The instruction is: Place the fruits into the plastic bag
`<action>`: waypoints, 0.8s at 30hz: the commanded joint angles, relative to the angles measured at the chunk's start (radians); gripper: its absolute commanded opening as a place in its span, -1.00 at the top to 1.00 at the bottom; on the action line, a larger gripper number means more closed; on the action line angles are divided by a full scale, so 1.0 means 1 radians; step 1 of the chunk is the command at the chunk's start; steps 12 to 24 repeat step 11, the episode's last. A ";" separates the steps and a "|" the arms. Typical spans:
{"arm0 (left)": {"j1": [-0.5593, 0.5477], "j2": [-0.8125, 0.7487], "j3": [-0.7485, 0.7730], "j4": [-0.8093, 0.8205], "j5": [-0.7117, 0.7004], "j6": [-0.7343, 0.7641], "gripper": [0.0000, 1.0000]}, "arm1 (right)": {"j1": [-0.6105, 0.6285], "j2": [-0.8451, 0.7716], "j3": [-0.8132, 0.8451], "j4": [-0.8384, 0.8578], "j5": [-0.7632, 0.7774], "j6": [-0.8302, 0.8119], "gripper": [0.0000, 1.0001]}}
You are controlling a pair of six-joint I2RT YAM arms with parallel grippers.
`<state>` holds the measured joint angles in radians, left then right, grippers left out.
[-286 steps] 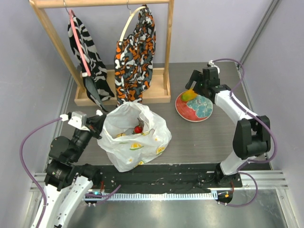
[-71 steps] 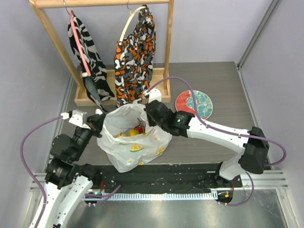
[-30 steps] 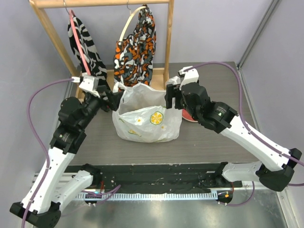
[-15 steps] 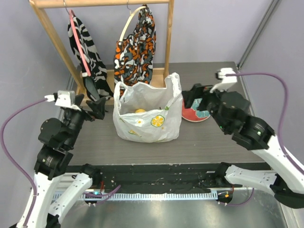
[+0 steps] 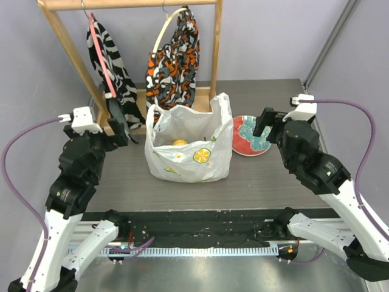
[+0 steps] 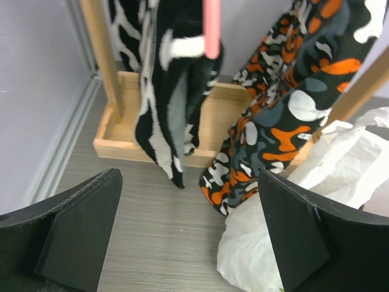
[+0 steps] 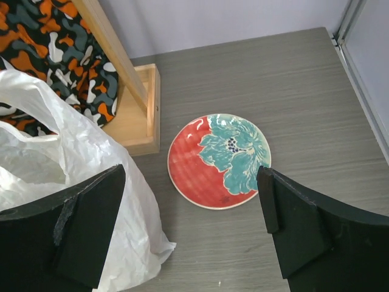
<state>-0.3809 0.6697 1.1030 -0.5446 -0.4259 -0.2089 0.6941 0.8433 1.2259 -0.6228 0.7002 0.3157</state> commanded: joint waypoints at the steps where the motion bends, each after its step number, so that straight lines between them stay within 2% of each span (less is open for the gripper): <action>1: 0.005 -0.030 0.034 -0.037 -0.112 -0.037 -0.99 | -0.011 -0.021 -0.003 0.008 -0.008 0.026 -0.99; 8: 0.005 -0.025 0.021 -0.046 -0.178 -0.040 -0.99 | -0.010 -0.023 -0.005 0.008 -0.011 0.039 -1.00; 24: 0.005 -0.033 0.017 -0.043 -0.157 -0.037 -0.99 | -0.011 -0.029 -0.006 0.008 -0.011 0.042 -0.99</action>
